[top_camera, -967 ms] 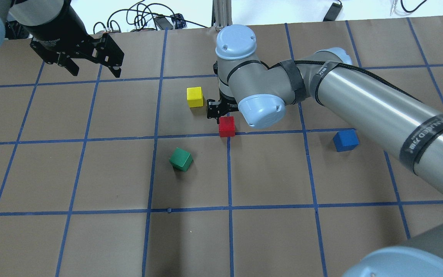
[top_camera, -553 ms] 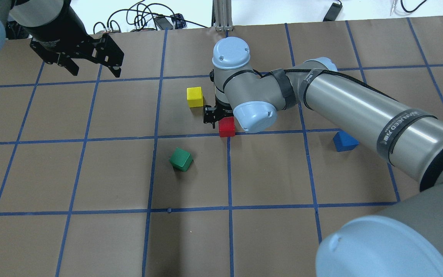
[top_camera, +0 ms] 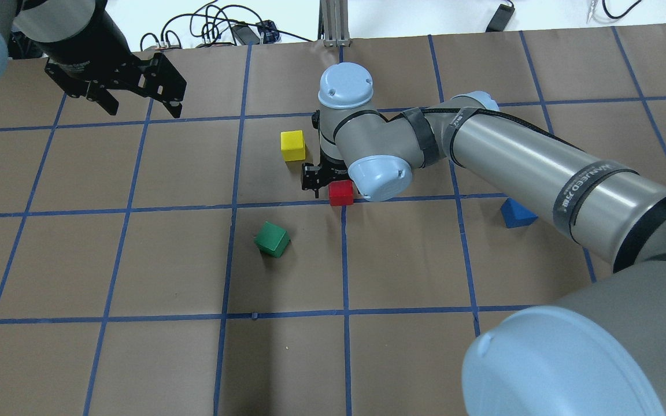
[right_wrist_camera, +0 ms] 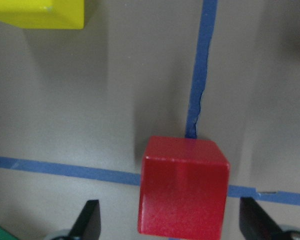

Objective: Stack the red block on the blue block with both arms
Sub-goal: 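Close the right gripper on the red cube and lift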

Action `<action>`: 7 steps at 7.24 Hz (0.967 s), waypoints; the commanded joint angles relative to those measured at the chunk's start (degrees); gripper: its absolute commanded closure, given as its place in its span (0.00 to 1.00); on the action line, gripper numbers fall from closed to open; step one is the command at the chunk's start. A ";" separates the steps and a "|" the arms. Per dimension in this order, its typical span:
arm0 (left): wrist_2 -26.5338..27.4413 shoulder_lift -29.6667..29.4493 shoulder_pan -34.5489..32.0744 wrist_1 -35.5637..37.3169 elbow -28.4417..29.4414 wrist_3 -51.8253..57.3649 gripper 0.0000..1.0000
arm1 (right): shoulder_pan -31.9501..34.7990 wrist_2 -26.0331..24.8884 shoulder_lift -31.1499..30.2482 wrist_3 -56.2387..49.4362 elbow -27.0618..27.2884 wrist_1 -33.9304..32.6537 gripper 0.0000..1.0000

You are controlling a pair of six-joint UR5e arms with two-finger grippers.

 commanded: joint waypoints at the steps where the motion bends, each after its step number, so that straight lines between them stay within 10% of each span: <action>1: -0.02 0.23 0.00 0.06 -0.12 0.02 0.00 | -0.08 -0.39 0.30 -1.62 -0.09 -0.38 0.82; 2: -0.02 0.14 0.00 0.06 -0.12 0.02 0.00 | -0.08 0.21 0.30 -1.89 -0.10 0.06 1.00; 7: -0.11 0.23 0.00 0.06 -0.20 0.02 0.00 | -5.58 -1.01 -10.22 -1.98 -4.66 15.57 1.00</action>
